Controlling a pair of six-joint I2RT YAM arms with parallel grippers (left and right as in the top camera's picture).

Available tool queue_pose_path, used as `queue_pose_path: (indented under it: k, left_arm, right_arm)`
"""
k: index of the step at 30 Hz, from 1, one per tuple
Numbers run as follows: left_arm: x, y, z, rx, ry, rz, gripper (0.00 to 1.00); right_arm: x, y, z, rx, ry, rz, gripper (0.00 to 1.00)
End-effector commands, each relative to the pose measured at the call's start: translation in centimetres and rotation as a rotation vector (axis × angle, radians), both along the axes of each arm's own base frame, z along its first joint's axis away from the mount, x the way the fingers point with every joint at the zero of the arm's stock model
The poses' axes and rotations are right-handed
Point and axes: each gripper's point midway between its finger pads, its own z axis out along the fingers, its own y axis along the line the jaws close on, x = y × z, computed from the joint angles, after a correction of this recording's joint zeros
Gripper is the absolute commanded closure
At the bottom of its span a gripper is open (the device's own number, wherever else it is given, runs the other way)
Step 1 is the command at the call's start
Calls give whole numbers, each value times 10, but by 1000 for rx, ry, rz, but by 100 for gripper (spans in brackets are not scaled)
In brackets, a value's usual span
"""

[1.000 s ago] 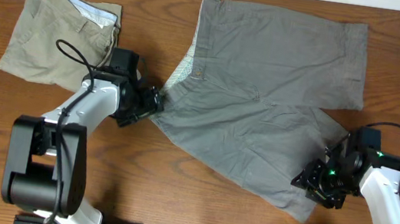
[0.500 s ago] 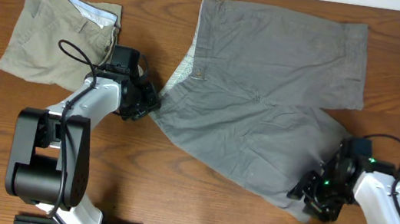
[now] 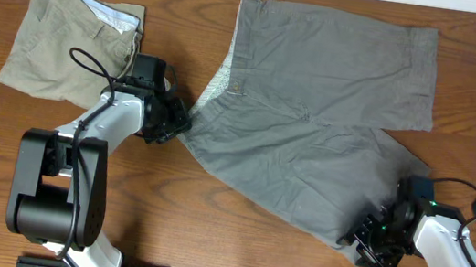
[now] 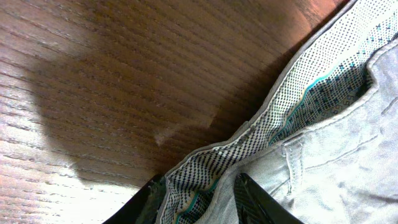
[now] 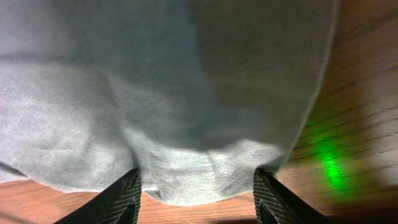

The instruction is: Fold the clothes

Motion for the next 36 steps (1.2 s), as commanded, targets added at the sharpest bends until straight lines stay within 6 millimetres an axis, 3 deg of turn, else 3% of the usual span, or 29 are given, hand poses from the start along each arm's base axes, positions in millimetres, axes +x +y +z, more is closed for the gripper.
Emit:
queue_pose_path:
  k: [1,10,15,24,28,36]
  left_arm:
    - [-16,0,-20,3,73,-4,62]
    - [-16,0,-20,3,71,-4,62]
    - [-16,0,-20,3,71,-4,62]
    - [-16,0,-20,2,66,-19,62]
    - [-15,0,-18,3,57,-30,62]
    - [-12,-1,-7,10,9,-84,66]
  right_arm:
    - [-15,18,0,107,38,19,42]
    - [-20,16,0,92,56,27,37]
    - [-17,2,-6,-2,62,-4,46]
    - [0,-16,-4,-92,24,-24,51]
    - [17,-24,2,-129,-27,-22,59]
    - [26,-26,5,-136,-55,-15,88]
